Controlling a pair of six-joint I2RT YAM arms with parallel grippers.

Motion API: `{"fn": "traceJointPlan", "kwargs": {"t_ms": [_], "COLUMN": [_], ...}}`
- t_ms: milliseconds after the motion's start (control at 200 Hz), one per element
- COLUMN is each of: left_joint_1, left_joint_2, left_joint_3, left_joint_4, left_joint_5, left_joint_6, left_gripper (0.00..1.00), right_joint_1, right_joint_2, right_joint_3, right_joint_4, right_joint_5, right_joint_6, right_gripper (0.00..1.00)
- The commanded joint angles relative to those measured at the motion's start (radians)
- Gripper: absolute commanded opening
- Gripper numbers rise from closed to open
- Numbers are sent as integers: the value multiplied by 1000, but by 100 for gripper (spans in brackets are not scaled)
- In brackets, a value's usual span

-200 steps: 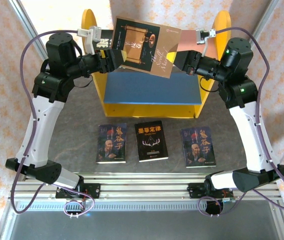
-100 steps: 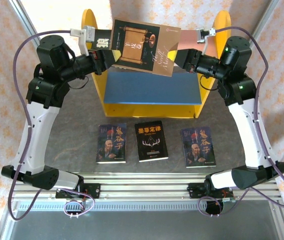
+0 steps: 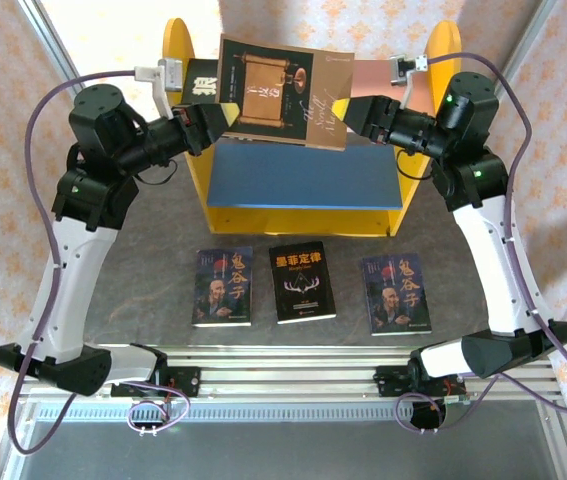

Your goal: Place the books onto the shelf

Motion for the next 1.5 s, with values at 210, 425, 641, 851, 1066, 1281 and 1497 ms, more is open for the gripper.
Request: {"fn": "traceJointPlan", "kwargs": {"t_ms": [210, 425, 641, 851, 1066, 1281, 1497], "left_joint_1": [-3, -3, -3, -3, -3, -3, -3], "left_joint_2": [-77, -71, -58, -49, -49, -40, -33], "left_joint_3": [13, 2, -18, -55, -84, -97, -99], "left_joint_4": [101, 121, 163, 227, 265, 290, 303], "left_joint_5": [-53, -56, -48, -31, -27, 0, 29], "left_joint_6": [-15, -25, -57, -99, -110, -114, -109], "left_gripper": [0, 0, 0, 0, 0, 0, 1], "right_joint_1": [9, 11, 18, 29, 33, 33, 33], "right_joint_2": [-17, -17, -21, -16, -7, 11, 24], "right_joint_3": [-29, -60, -71, -61, -41, -1, 38], "right_joint_4": [73, 133, 156, 158, 150, 126, 90], "right_joint_5": [-17, -50, -63, -74, -80, -88, -94], "right_joint_6": [0, 53, 72, 74, 74, 66, 41], "right_gripper": [53, 56, 58, 58, 54, 39, 11]}}
